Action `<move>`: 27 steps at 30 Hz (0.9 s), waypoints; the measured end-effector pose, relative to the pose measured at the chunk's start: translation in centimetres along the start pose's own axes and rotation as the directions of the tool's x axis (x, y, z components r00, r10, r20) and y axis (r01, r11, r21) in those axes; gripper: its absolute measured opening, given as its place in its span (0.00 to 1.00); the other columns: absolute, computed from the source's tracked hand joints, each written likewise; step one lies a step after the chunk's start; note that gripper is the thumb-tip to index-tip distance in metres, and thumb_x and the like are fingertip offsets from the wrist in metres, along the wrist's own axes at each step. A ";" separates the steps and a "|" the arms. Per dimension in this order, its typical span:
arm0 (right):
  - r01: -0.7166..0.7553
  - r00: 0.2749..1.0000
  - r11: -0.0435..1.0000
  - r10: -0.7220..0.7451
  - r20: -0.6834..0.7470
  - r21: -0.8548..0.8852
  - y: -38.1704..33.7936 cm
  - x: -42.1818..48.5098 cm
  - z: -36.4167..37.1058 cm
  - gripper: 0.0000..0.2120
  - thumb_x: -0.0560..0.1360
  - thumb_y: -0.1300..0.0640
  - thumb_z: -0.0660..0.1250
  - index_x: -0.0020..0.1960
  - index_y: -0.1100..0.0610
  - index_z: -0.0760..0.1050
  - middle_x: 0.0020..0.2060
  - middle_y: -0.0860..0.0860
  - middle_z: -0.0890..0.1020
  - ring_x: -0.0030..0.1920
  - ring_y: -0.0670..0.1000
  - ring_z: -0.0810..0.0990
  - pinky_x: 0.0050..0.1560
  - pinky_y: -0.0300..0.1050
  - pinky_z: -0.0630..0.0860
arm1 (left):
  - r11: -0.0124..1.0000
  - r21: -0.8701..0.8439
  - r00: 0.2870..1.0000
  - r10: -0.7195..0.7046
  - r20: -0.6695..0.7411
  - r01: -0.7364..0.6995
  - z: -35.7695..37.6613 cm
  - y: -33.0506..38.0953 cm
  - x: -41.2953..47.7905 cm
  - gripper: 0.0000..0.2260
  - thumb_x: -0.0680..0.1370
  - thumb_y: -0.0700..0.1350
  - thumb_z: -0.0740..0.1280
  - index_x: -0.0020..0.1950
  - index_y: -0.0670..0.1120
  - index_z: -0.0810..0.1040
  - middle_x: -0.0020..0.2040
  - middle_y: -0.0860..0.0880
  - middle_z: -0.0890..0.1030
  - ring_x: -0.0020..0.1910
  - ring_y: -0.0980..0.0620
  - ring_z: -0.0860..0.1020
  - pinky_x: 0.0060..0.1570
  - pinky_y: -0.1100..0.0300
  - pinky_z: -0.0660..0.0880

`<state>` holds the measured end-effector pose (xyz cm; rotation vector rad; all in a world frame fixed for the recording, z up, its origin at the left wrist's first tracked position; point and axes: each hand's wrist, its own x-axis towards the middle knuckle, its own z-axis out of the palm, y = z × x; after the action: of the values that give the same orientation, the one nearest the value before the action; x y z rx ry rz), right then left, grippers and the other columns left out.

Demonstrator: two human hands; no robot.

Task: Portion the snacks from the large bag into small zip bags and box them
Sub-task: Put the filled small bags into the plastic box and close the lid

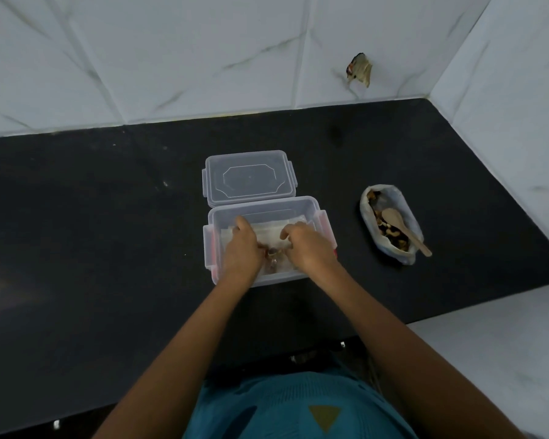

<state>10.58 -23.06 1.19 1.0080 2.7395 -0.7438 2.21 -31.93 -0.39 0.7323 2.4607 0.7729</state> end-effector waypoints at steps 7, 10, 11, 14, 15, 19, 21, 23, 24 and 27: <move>0.085 0.990 0.995 -0.079 0.115 -0.053 -0.3 0.9 -0.1 0.14 0.76 0.59 0.64 0.62 0.56 0.73 0.61 0.53 0.72 0.57 0.53 0.75 0.57 0.44 0.71 | 0.971 0.239 0.997 0.030 -0.066 -0.014 0.5 -0.2 0.1 0.20 0.78 0.42 0.65 0.65 0.40 0.60 0.63 0.41 0.68 0.53 0.45 0.78 0.50 0.57 0.76; 0.045 0.991 0.998 -0.040 0.127 -0.041 -0.5 1.7 0.0 0.15 0.76 0.59 0.64 0.62 0.56 0.73 0.61 0.54 0.72 0.58 0.53 0.75 0.59 0.45 0.71 | 0.939 0.344 1.000 0.024 0.003 -0.024 0.4 -0.3 0.2 0.14 0.79 0.43 0.61 0.64 0.42 0.66 0.66 0.41 0.66 0.52 0.46 0.77 0.51 0.57 0.76; 0.002 0.988 0.999 0.004 0.155 -0.041 -0.7 1.9 -0.2 0.17 0.76 0.59 0.65 0.64 0.56 0.71 0.62 0.54 0.72 0.59 0.54 0.74 0.61 0.46 0.70 | 0.932 0.362 1.000 0.020 0.011 -0.023 0.4 -0.2 0.2 0.13 0.80 0.43 0.61 0.63 0.42 0.68 0.67 0.41 0.65 0.52 0.46 0.77 0.51 0.57 0.76; -0.041 0.982 0.998 0.031 0.187 0.050 -0.5 2.3 -0.7 0.19 0.75 0.62 0.65 0.66 0.56 0.70 0.64 0.55 0.72 0.61 0.54 0.74 0.63 0.49 0.71 | 0.941 0.337 1.000 0.018 0.001 -0.017 -0.1 0.0 0.0 0.11 0.80 0.43 0.61 0.61 0.42 0.71 0.64 0.42 0.67 0.53 0.46 0.76 0.51 0.57 0.73; -0.014 0.988 0.994 -0.003 0.153 0.108 -0.3 2.2 -0.9 0.19 0.75 0.63 0.66 0.65 0.56 0.71 0.64 0.54 0.73 0.60 0.53 0.75 0.60 0.45 0.72 | 0.951 0.310 1.000 0.017 0.001 -0.017 -0.3 0.1 -0.1 0.11 0.79 0.43 0.62 0.60 0.42 0.72 0.63 0.42 0.68 0.54 0.45 0.76 0.50 0.57 0.72; 0.062 0.998 0.958 -0.067 0.008 0.279 -0.1 2.6 -2.9 0.13 0.74 0.61 0.67 0.59 0.57 0.75 0.54 0.51 0.79 0.52 0.48 0.78 0.51 0.40 0.73 | 0.988 0.156 0.998 0.026 -0.054 -0.017 -2.2 1.0 0.3 0.11 0.77 0.45 0.66 0.58 0.43 0.74 0.57 0.44 0.76 0.53 0.45 0.77 0.50 0.53 0.74; 0.109 0.993 0.937 -0.086 -0.081 0.332 -0.3 3.6 -4.2 0.10 0.75 0.59 0.66 0.56 0.57 0.77 0.50 0.50 0.80 0.49 0.47 0.79 0.51 0.42 0.76 | 0.992 0.117 0.989 0.059 -0.133 -0.044 -3.4 1.6 0.4 0.09 0.77 0.46 0.65 0.56 0.44 0.76 0.52 0.46 0.79 0.50 0.47 0.78 0.46 0.56 0.73; 0.132 0.984 0.931 -0.082 -0.159 0.341 -0.3 5.1 -5.4 0.09 0.75 0.59 0.66 0.54 0.57 0.77 0.48 0.50 0.80 0.47 0.46 0.78 0.51 0.44 0.77 | 0.992 0.093 0.974 0.100 -0.203 -0.082 -4.5 2.2 0.7 0.08 0.78 0.46 0.64 0.54 0.45 0.76 0.48 0.47 0.80 0.45 0.49 0.78 0.44 0.57 0.74; 0.133 0.980 0.926 -0.069 -0.188 0.353 -0.2 5.9 -5.8 0.08 0.75 0.60 0.66 0.54 0.58 0.78 0.48 0.51 0.81 0.46 0.46 0.78 0.51 0.44 0.77 | 0.993 0.073 0.969 0.106 -0.224 -0.092 -5.0 2.4 1.0 0.08 0.78 0.47 0.64 0.54 0.45 0.76 0.47 0.47 0.80 0.43 0.50 0.79 0.44 0.56 0.76; 0.092 0.981 0.906 -0.012 -0.192 0.413 0.2 8.5 -6.9 0.08 0.75 0.62 0.66 0.53 0.60 0.78 0.49 0.53 0.81 0.45 0.45 0.77 0.48 0.37 0.74 | 0.996 0.013 0.952 0.083 -0.295 -0.083 -6.5 2.3 3.0 0.08 0.79 0.46 0.63 0.54 0.44 0.77 0.48 0.46 0.81 0.43 0.49 0.80 0.45 0.55 0.77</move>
<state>4.51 -14.72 4.71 1.1320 2.8338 -1.3611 -2.83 -30.97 5.09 0.7721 2.7091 0.9765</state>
